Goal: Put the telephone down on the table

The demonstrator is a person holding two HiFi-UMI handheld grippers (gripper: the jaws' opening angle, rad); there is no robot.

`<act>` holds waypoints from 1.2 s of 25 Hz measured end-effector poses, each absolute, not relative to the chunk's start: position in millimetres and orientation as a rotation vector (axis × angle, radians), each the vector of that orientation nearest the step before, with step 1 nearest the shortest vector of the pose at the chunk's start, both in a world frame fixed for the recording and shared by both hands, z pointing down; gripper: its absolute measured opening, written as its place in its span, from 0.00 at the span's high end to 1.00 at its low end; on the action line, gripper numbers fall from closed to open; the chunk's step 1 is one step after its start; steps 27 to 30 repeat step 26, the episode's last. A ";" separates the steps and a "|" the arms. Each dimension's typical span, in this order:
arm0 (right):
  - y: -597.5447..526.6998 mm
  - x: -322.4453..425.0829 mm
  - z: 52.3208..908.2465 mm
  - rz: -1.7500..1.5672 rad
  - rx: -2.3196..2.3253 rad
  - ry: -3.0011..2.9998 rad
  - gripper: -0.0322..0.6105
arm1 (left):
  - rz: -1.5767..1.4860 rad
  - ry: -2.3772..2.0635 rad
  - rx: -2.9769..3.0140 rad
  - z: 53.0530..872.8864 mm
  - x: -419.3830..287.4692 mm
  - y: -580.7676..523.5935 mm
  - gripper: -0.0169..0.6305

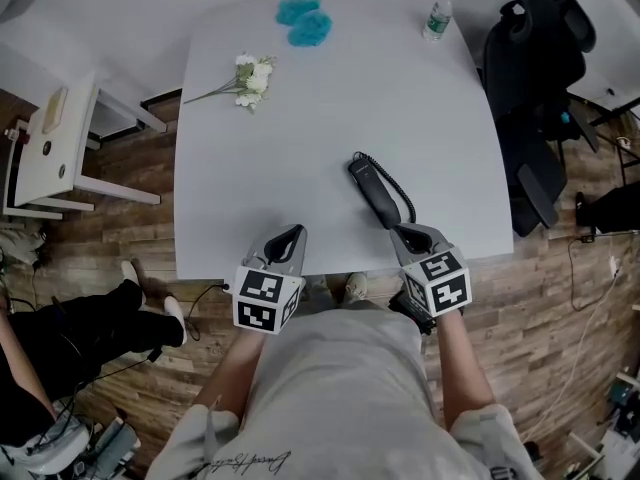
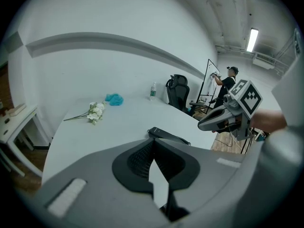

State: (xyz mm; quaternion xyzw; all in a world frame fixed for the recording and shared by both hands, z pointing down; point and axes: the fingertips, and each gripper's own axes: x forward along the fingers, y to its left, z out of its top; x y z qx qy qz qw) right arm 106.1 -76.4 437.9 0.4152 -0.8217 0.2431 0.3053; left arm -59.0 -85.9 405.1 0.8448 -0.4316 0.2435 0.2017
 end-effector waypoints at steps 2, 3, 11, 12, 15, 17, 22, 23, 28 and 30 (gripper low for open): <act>-75.5 107.9 437.4 0.638 1.100 -2.176 0.94 | 0.684 -1.205 2.367 404.1 -56.0 -84.1 0.95; -74.8 108.5 437.3 0.639 1.099 -2.176 0.94 | 0.687 -1.202 2.371 403.7 -54.2 -82.8 0.95; -69.6 106.3 437.3 0.645 1.075 -2.188 0.94 | 0.694 -1.201 2.367 403.3 -50.1 -73.8 0.95; -69.7 106.2 437.3 0.643 1.075 -2.188 0.94 | 0.693 -1.202 2.368 403.4 -50.2 -73.2 0.95; -70.5 105.4 437.0 0.643 1.078 -2.191 0.94 | 0.687 -1.209 2.366 403.1 -51.8 -72.5 0.95; -70.8 105.3 435.9 0.647 1.079 -2.195 0.94 | 0.682 -1.216 2.365 402.3 -52.7 -72.0 0.95; -71.7 110.4 431.5 0.680 1.114 -2.214 0.94 | 0.687 -1.222 2.360 402.2 -55.4 -69.7 0.95; -71.9 112.5 430.8 0.686 1.123 -2.213 0.94 | 0.689 -1.220 2.358 402.4 -55.9 -68.8 0.95; -72.2 115.9 429.6 0.690 1.132 -2.209 0.94 | 0.696 -1.220 2.349 402.6 -58.3 -66.1 0.95; -72.2 115.9 429.6 0.690 1.132 -2.209 0.94 | 0.696 -1.220 2.349 402.6 -58.3 -66.1 0.95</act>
